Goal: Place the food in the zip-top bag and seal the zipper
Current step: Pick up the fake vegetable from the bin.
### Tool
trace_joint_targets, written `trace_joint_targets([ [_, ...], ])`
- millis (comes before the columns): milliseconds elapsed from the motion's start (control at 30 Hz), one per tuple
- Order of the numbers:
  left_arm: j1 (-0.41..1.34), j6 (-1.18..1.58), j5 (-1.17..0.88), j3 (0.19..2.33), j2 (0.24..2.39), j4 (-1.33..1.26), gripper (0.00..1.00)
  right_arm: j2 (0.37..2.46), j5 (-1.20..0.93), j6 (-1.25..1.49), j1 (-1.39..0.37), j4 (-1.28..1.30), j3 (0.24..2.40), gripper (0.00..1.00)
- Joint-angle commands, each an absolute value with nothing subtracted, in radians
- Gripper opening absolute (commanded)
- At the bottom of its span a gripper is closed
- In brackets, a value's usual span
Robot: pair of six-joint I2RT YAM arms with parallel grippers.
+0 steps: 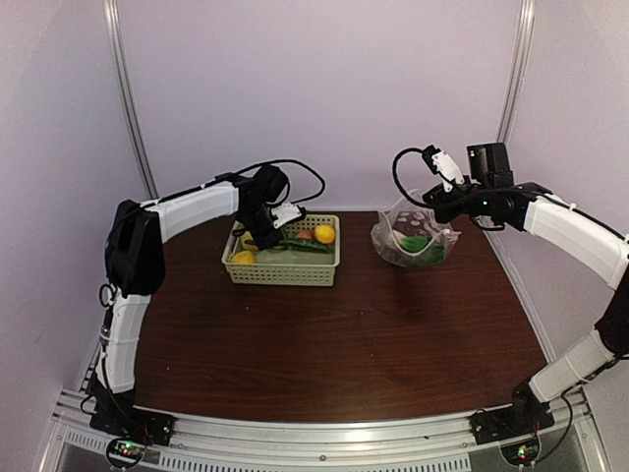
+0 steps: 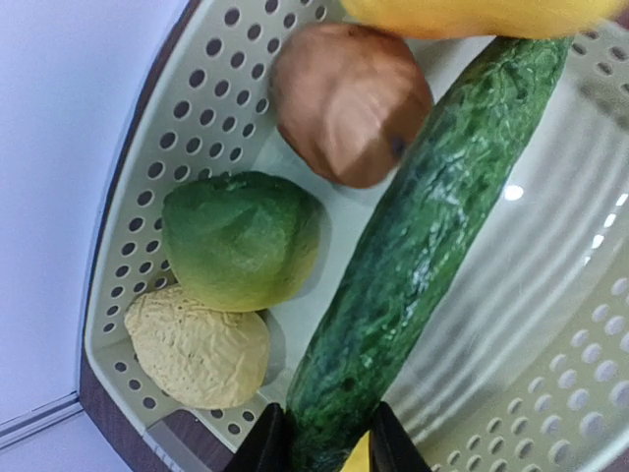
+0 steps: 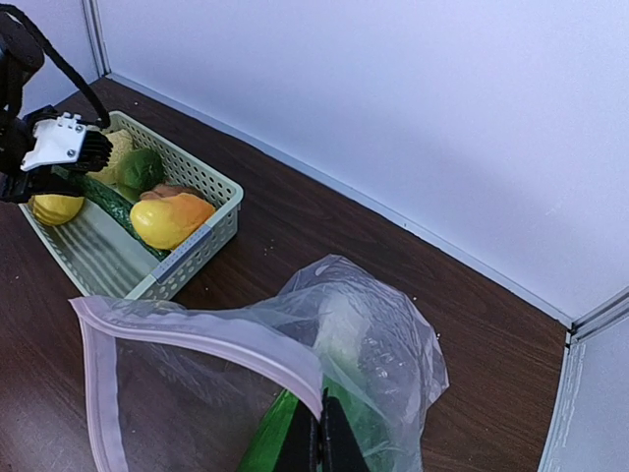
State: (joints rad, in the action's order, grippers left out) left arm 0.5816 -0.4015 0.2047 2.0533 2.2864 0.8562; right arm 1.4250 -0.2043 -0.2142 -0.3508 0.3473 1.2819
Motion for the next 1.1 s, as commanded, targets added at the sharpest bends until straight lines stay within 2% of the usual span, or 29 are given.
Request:
trace_joint_targets([
  [0, 0.62, -0.341, 0.22, 1.992, 2.12, 0.9, 0.04, 1.41, -0.184, -0.221, -0.344, 0.349, 1.284, 0.0],
  [300, 0.672, -0.23, 0.303, 1.887, 2.038, 1.065, 0.02, 1.438, -0.193, -0.22, -0.344, 0.373, 1.318, 0.0],
  [500, 0.689, -0.071, 0.24, 1.923, 1.996, 1.138, 0.0, 1.456, -0.081, -0.243, -0.344, 0.414, 1.4, 0.0],
  [733, 0.691, 0.118, -0.03, 1.951, 1.949, 1.11, 0.0, 1.514, 0.141, -0.372, -0.342, 0.485, 1.598, 0.0],
  [900, 0.692, 0.238, -0.306, 1.931, 1.935, 0.974, 0.0, 1.587, 0.265, -0.398, -0.333, 0.51, 1.758, 0.0],
  [1067, 0.703, 0.327, -0.493, 1.89, 1.93, 0.82, 0.0, 1.632, 0.354, -0.36, -0.333, 0.512, 1.791, 0.0],
])
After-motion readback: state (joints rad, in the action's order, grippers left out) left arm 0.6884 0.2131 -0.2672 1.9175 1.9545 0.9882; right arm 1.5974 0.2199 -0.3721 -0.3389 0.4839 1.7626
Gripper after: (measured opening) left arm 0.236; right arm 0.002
